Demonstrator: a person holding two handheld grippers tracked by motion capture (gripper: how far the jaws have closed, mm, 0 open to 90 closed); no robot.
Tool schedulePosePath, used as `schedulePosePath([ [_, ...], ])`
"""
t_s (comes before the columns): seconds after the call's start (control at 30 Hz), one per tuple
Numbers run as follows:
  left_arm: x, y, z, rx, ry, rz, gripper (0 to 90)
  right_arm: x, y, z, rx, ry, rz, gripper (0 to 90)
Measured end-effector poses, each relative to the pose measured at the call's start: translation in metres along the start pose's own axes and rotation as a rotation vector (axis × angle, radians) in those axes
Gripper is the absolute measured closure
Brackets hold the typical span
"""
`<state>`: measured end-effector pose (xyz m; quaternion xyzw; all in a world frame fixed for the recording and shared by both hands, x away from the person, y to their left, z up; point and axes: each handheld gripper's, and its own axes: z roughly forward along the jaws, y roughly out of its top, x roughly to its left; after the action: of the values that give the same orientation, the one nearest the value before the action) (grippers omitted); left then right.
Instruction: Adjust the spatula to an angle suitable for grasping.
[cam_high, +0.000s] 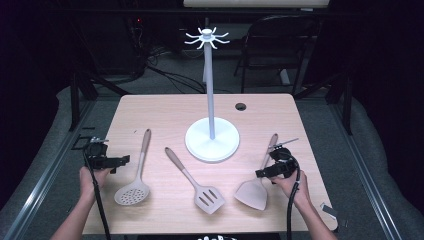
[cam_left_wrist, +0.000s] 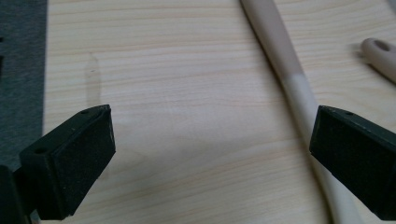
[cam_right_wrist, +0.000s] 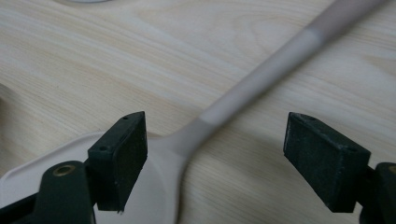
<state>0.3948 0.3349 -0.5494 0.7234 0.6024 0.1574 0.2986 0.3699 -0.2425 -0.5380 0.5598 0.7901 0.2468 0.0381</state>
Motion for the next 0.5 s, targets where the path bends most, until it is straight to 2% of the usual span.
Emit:
schedulePosePath([
  [0.03,0.0,0.0,0.0,0.003,-0.024,-0.005,0.1,0.004,0.001,0.003,0.012,-0.004,-0.009,22.3],
  [0.1,-0.001,0.001,0.0,-0.006,-0.014,-0.001,0.2,0.011,0.005,0.008,0.027,-0.027,-0.019,25.0],
  [0.13,-0.001,0.001,0.0,-0.005,-0.012,0.003,0.2,0.014,0.006,0.01,0.044,-0.053,-0.024,26.9],
  [0.23,-0.001,0.001,-0.001,0.001,-0.012,0.008,0.1,0.016,0.009,0.017,0.069,-0.075,-0.032,31.1],
  [0.27,-0.001,0.001,0.0,0.002,-0.01,0.011,0.2,0.024,0.004,0.027,-0.038,-0.081,0.064,33.4],
  [0.3,-0.001,0.001,0.0,0.002,-0.01,0.011,0.2,0.024,0.004,0.027,-0.038,-0.081,0.064,33.4],
  [0.33,-0.001,0.001,0.0,0.002,-0.01,0.014,0.2,0.015,0.008,0.021,0.093,-0.067,-0.034,37.0],
  [0.4,-0.002,0.001,0.0,0.004,-0.013,0.014,0.2,0.016,0.007,0.022,0.067,-0.067,-0.01,38.2],
  [0.43,-0.002,0.001,0.0,0.01,-0.013,0.016,0.2,0.017,0.008,0.021,0.083,-0.083,-0.021,39.5],
  [0.5,-0.002,0.001,0.0,0.011,-0.015,0.022,0.2,0.017,0.008,0.02,0.086,-0.08,-0.029,42.9],
])
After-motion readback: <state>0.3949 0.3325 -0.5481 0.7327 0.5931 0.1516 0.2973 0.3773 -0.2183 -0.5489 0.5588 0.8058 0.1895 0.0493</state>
